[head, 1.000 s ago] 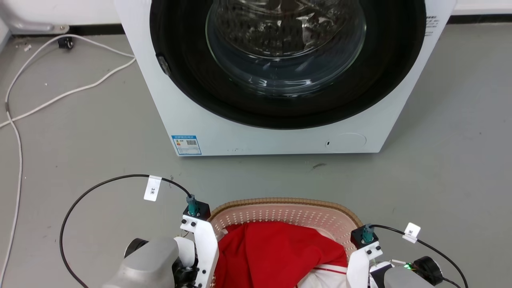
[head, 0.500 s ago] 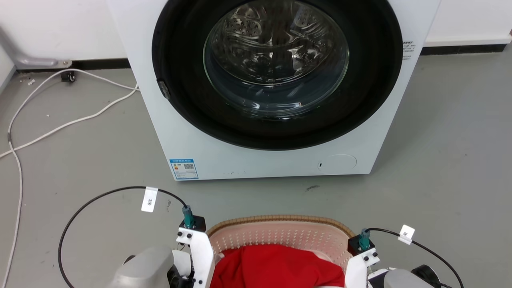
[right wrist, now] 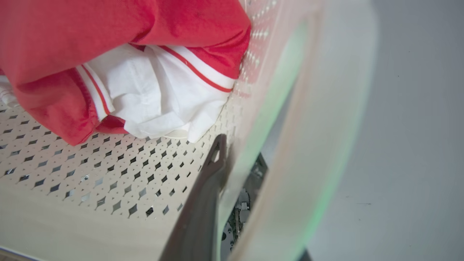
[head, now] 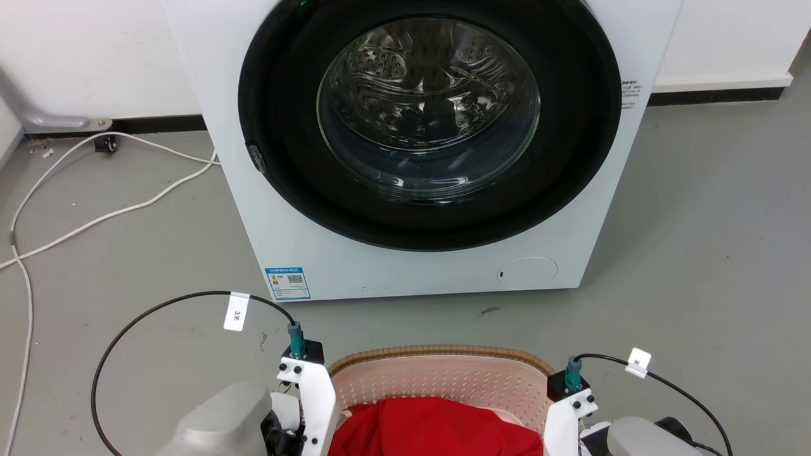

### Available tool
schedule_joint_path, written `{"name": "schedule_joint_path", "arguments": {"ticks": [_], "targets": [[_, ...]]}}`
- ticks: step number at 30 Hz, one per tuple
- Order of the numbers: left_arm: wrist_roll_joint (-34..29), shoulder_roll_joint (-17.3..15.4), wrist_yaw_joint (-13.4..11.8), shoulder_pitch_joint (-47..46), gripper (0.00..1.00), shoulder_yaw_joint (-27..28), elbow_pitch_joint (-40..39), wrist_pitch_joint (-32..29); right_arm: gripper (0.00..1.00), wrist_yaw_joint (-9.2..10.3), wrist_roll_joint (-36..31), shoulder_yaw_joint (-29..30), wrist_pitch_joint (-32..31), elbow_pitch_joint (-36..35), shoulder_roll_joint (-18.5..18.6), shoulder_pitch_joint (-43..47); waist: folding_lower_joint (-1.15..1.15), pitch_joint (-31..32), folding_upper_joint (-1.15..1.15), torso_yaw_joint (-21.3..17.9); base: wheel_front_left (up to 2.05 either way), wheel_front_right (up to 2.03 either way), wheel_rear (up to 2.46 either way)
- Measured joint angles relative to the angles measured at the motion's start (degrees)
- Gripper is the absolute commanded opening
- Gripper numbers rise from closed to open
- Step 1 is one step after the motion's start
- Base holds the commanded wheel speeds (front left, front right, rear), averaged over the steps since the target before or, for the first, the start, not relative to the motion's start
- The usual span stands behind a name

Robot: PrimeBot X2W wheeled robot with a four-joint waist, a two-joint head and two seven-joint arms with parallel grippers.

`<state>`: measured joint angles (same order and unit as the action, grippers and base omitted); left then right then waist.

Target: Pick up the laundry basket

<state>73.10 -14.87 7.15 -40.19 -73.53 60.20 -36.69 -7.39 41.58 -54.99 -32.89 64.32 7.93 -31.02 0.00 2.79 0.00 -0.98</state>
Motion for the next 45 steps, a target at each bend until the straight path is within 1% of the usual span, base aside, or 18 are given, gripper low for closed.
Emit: {"name": "schedule_joint_path", "arguments": {"ticks": [11, 27, 45], "targets": [[0.2, 0.2, 0.1, 0.0, 0.0, 0.0, 1.4, -1.0, 0.0, 0.01, 5.6, -5.3, -0.3, 0.6, 0.2, -1.0, 0.0, 0.3, 0.0, -0.3, 0.0, 0.0, 0.0], [0.3, 0.7, 0.2, 0.0, 0.0, 0.0, 2.6, -0.9, 0.0, 0.0, 11.6, -11.8, 0.6, 0.9, 0.9, -2.6, 0.0, 0.0, 0.0, -0.7, 0.0, 0.0, 0.0], [0.2, 0.8, 0.2, 0.2, 0.0, 0.0, 2.7, -0.9, 0.0, 0.0, 16.0, -16.1, 1.7, 1.5, 1.1, -3.1, 0.0, 0.0, 0.0, -1.0, 0.0, 0.0, 0.0]]}}
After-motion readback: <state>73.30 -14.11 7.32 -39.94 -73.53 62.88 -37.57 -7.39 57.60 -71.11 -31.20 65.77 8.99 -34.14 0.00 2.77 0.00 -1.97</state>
